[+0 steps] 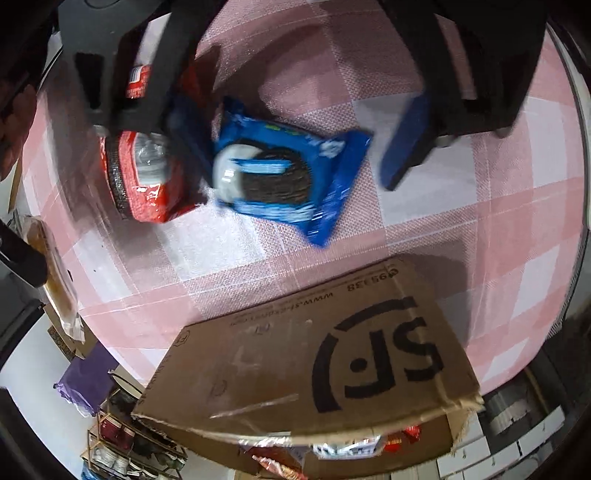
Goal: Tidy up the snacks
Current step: 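Grasp the blue Oreo pack with the left gripper while the right holds the biscuit pack, then carry both packs over the box and open both grippers to drop them, then withdraw both tools from the box toward the red candy bars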
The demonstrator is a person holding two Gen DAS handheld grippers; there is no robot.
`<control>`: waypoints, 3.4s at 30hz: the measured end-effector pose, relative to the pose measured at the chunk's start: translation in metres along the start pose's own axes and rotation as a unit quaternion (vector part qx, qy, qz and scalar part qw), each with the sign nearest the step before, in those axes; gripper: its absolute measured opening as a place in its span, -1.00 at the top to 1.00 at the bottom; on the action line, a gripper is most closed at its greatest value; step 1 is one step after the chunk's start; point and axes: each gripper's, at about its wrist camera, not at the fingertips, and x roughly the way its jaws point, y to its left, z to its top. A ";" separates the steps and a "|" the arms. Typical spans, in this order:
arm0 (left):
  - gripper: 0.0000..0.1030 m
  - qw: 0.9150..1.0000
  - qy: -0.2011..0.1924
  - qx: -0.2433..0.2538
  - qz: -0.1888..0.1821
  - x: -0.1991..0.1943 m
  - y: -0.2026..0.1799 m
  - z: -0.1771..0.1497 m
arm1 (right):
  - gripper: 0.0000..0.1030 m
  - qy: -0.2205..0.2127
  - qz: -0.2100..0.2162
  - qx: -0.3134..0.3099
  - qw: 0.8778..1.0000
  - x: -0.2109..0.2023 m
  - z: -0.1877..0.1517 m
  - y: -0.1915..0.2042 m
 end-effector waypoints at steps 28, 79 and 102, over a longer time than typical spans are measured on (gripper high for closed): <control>0.14 0.991 -0.132 -0.018 -0.034 -0.145 0.035 -0.020 | -0.21 -0.031 0.025 -0.076 0.996 -0.026 0.032 0.075; 0.13 0.985 -0.152 -0.061 -0.048 -0.133 0.074 0.168 | -0.22 -0.030 0.030 -0.131 0.990 0.054 0.204 0.132; -0.55 0.984 -0.165 -0.064 -0.029 -0.155 0.063 0.136 | -0.65 -0.079 0.019 -0.137 0.987 0.009 0.187 0.134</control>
